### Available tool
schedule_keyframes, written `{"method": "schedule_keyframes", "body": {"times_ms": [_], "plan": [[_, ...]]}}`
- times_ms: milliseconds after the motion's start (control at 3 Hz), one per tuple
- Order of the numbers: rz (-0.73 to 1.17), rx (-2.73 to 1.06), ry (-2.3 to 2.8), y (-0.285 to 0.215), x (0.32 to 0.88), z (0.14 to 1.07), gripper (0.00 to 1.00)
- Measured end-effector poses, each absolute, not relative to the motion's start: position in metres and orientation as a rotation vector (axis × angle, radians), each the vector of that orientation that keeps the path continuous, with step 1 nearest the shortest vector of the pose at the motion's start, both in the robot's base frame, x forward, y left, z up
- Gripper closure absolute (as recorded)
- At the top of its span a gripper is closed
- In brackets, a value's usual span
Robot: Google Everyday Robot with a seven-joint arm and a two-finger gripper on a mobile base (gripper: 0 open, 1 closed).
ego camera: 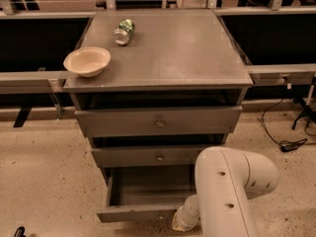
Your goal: Close bottom drawer
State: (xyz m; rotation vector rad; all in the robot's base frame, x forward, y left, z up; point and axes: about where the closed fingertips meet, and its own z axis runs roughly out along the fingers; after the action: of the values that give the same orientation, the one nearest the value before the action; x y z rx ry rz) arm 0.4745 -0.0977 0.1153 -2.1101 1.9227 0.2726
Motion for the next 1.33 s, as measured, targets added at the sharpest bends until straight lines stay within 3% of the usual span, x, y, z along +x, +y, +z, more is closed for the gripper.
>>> {"method": "schedule_keyframes", "body": {"times_ms": [333,667,1000,1333], "plan": [[0.273,-2.11,1.923,-0.098,0.474,0.115,0.0],[0.273,-2.11,1.923,-0.098,0.474,0.115,0.0],[0.217,-2.107,1.916,-0.098,0.474,0.121,0.18],[0.095,-2.086,1.863,-0.098,0.484,0.134,0.41]]}}
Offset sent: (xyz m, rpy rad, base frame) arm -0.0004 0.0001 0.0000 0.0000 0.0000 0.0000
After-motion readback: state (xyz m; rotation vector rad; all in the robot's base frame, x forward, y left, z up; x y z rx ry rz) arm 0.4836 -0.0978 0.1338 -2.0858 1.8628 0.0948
